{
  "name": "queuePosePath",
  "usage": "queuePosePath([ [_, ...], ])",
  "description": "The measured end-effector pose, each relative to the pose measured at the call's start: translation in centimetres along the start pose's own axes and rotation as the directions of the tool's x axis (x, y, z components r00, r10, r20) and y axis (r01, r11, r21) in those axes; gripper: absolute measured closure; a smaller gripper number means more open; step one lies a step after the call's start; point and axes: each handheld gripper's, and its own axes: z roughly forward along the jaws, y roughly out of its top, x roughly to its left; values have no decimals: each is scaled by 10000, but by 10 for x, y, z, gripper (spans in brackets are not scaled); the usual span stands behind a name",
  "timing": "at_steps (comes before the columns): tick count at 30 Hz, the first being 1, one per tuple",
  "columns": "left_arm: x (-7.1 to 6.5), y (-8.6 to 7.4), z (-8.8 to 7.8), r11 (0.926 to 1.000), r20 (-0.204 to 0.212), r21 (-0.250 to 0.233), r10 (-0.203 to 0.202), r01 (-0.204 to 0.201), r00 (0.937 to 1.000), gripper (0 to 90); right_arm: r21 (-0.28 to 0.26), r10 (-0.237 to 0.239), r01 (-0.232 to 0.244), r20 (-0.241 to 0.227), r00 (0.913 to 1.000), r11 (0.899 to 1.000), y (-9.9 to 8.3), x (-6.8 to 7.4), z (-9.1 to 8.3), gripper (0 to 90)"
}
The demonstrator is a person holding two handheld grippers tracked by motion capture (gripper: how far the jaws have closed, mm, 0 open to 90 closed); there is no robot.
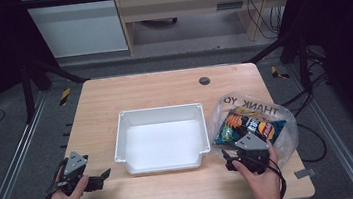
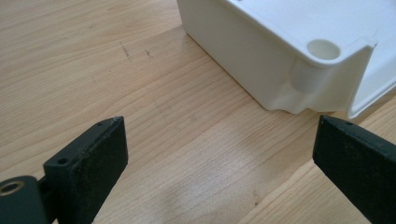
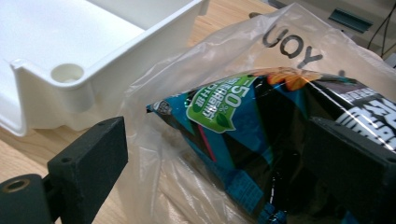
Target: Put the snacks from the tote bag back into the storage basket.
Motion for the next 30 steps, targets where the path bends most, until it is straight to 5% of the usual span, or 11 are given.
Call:
queuePosePath([
  [14, 3, -1, 1, 10000, -190, 50, -73, 74, 9998, 30, 345, 70, -80, 288, 9996, 9994, -1, -2, 5, 114],
  [16, 5, -2, -1, 9999, -268, 49, -155, 157, 9995, 30, 434, 102, -107, 109, 9999, 9990, 1, -1, 6, 121],
  [21, 5, -4, -4, 9996, -340, 16, -287, 287, 9990, 31, 832, -629, 662, -410, 9972, 9943, 17, -2, -3, 105],
  [26, 5, -4, -6, 9998, -351, -14, -222, 221, 9991, 31, 1077, -189, 346, -1435, 9895, 9936, 33, -21, -13, 109],
  [30, 5, -5, -4, 9995, -299, 0, -326, 326, 9990, 32, 1932, 312, 24, -1707, 9848, 9812, 44, -42, -14, 105],
])
